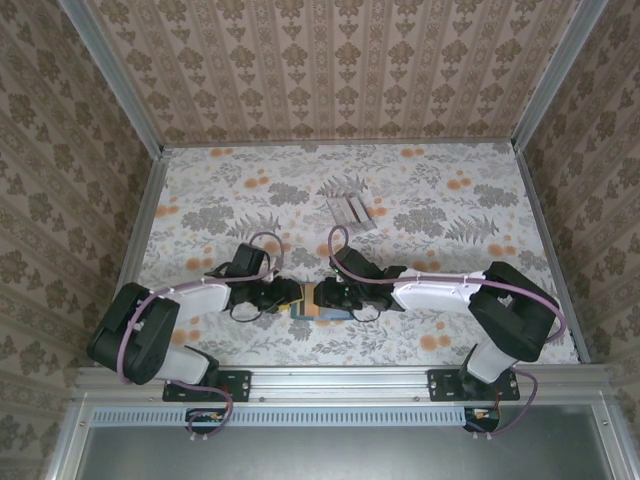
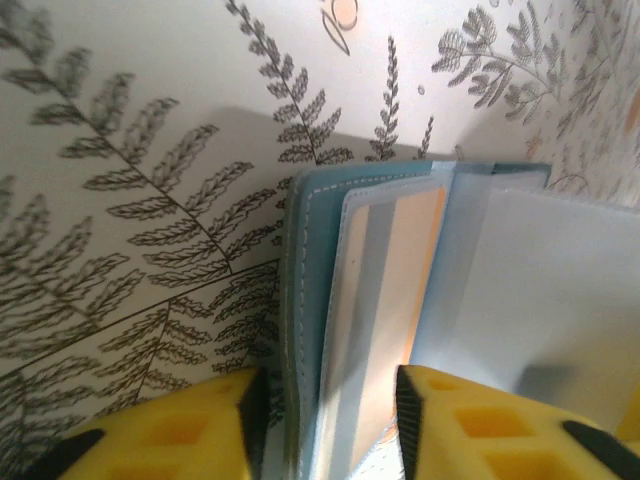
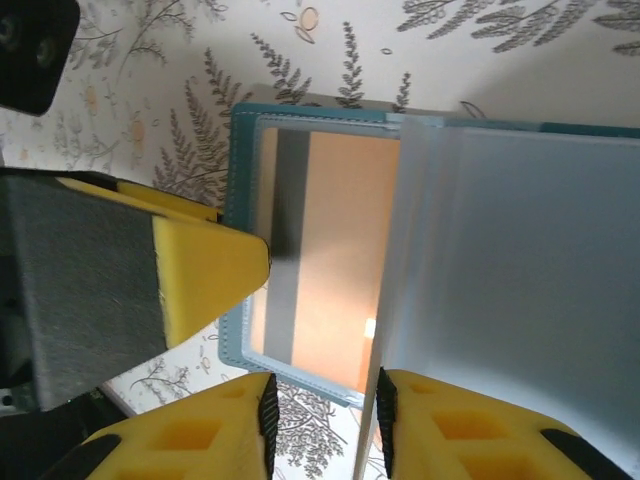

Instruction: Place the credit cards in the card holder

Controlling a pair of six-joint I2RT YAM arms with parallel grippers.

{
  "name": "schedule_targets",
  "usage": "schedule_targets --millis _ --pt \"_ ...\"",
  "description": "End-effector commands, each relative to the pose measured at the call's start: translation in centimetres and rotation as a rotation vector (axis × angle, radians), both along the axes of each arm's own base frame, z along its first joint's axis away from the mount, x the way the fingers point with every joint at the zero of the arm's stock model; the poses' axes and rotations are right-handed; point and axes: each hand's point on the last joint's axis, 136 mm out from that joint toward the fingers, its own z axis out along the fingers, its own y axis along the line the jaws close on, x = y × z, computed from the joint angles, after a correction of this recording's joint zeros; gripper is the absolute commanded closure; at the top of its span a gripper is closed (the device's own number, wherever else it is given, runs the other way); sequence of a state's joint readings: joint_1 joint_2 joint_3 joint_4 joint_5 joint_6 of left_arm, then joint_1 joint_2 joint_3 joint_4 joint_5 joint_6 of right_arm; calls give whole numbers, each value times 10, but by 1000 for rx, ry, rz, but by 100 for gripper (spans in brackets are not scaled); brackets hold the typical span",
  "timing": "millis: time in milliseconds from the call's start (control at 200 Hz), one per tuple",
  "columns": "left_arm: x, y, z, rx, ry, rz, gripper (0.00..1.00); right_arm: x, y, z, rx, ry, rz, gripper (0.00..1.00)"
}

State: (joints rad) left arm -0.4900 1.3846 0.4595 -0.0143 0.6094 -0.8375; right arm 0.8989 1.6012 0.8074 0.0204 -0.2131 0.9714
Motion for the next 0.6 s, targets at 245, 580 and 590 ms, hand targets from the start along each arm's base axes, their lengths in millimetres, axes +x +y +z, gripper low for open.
schedule_targets --millis 245,580,590 --pt "14 42 19 -6 -28 134 44 -4 36 0 142 -8 91 55" --pt "18 50 22 44 -64 113 42 30 25 45 158 -180 86 46" --pt "17 50 22 45 -63 111 42 32 22 47 143 -190 82 46"
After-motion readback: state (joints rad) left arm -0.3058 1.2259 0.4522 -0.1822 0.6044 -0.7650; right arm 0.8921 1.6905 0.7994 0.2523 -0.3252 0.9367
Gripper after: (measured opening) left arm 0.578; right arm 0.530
